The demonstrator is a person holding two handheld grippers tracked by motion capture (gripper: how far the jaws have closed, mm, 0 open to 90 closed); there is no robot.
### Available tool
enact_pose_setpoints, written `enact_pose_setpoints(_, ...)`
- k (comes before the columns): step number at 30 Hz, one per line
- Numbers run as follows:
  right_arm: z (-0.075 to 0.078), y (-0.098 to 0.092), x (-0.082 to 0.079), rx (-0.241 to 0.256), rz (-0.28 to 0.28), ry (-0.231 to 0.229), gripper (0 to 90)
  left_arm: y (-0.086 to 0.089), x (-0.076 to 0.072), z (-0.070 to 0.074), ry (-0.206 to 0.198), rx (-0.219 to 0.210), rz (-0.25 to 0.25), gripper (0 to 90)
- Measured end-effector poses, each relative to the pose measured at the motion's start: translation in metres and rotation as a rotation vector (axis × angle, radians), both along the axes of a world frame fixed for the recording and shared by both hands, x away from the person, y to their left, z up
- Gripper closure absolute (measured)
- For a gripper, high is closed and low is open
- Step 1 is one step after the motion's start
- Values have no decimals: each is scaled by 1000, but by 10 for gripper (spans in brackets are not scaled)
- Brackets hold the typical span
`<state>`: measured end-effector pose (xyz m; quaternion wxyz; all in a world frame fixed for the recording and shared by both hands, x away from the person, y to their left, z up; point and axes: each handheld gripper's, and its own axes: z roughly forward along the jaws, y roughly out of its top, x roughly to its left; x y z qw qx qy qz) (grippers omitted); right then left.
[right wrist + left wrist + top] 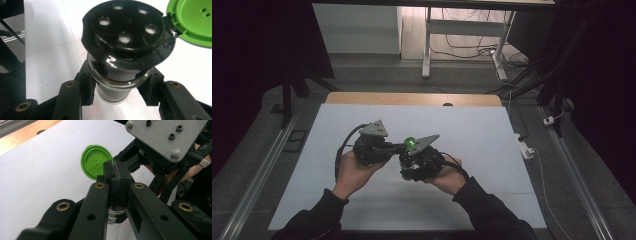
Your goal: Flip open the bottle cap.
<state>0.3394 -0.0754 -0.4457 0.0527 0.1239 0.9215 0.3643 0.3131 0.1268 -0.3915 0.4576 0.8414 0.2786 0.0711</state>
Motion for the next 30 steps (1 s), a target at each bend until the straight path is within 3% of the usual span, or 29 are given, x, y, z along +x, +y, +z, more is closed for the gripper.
enact_pose_setpoints(3, 0, 0, 0, 1, -2, 0, 531, 1, -1, 1, -4, -1, 1, 874)
enact_pose_setpoints(13, 2, -2, 1, 10, -15, 3, 530, 6, -7, -1, 1, 14, 4, 701)
enact_pose_setpoints(30, 4, -4, 3, 23, -28, 1, 530, 29, -29, -8, 6, 15, 32, 435)
